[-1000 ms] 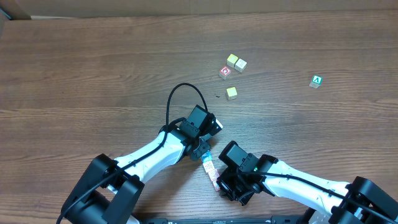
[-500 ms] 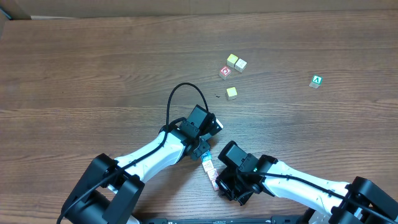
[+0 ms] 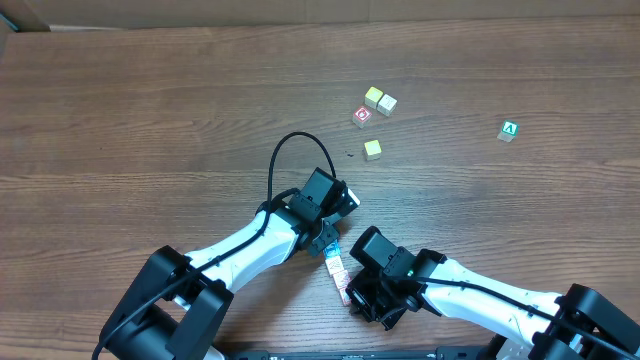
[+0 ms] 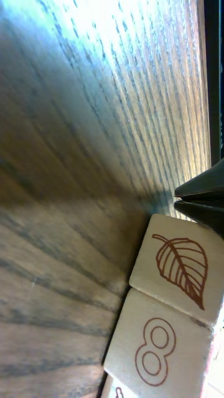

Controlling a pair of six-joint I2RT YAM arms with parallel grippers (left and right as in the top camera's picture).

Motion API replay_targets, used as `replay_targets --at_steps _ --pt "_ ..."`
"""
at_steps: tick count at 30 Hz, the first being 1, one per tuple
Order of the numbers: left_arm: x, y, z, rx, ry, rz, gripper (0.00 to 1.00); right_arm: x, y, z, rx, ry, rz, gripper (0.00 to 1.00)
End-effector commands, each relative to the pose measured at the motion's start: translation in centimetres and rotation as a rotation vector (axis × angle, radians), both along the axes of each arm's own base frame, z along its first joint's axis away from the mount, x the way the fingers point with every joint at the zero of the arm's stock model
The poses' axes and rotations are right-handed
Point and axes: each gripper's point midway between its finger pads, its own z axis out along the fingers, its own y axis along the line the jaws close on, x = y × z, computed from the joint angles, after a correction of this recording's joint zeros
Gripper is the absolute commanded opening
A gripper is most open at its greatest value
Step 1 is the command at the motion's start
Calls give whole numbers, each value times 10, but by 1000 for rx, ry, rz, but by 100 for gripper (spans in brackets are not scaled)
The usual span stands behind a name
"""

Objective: Flip 5 blocks

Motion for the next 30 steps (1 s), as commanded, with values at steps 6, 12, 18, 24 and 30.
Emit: replay_targets --at_steps 6,12,18,24,30 --pt "-9 -6 -7 -17 36 -43 4 3 9 3 12 -29 -7 4" --pt "-7 -2 -7 1 22 -35 4 3 9 3 12 -29 -8 4" --pt "-7 -2 -7 5 20 -42 4 3 9 3 10 -26 -14 4" --pt "-7 -2 -7 7 20 -45 3 0 9 2 -2 -25 -17 4" --pt "-7 -2 -7 7 20 -45 4 -5 11 1 -16 -25 -19 4"
